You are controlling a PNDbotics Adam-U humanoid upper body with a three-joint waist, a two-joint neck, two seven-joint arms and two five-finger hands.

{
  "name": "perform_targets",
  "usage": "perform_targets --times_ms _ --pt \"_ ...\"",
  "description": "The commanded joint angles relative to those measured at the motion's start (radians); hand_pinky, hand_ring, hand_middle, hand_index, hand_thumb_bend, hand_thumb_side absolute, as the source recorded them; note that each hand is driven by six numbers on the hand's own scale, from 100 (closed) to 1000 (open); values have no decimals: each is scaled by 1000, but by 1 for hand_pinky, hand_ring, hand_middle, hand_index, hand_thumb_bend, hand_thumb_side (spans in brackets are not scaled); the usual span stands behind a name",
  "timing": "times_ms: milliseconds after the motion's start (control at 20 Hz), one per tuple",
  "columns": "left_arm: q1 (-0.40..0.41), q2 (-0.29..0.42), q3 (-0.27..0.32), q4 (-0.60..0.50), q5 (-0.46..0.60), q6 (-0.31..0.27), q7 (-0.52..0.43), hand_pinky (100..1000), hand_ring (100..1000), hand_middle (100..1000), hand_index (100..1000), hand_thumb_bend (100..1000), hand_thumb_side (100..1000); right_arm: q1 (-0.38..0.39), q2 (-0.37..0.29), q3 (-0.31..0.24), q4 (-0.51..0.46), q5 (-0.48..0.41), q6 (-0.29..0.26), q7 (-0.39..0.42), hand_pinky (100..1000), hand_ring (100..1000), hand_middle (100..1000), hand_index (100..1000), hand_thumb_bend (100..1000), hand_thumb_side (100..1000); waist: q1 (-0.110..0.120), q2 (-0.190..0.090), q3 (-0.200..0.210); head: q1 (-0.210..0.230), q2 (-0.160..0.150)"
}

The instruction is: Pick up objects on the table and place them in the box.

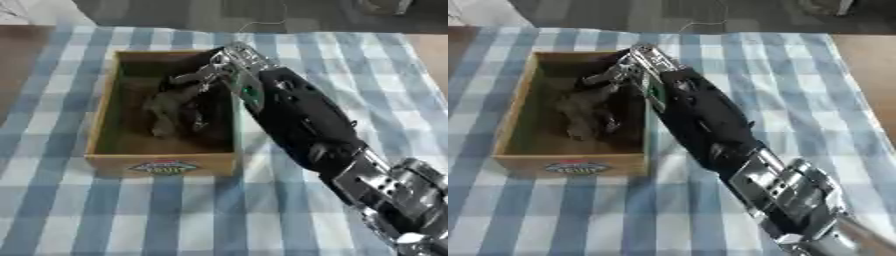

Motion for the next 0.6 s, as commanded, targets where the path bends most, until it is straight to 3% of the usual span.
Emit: perform_targets --times_ms 50,600 --pt "-8 3 0 -19 2 0 -4 826 839 784 720 100 626 -37 -18 -12 -40 14 -9 5 906 947 783 944 568 265 6 -28 0 1 -7" --pt "-3 3 1 -19 2 1 -5 824 838 784 720 100 625 -62 -67 -13 -136 -19 9 -2 908 946 782 941 572 282 9 -37 -8 6 -3"
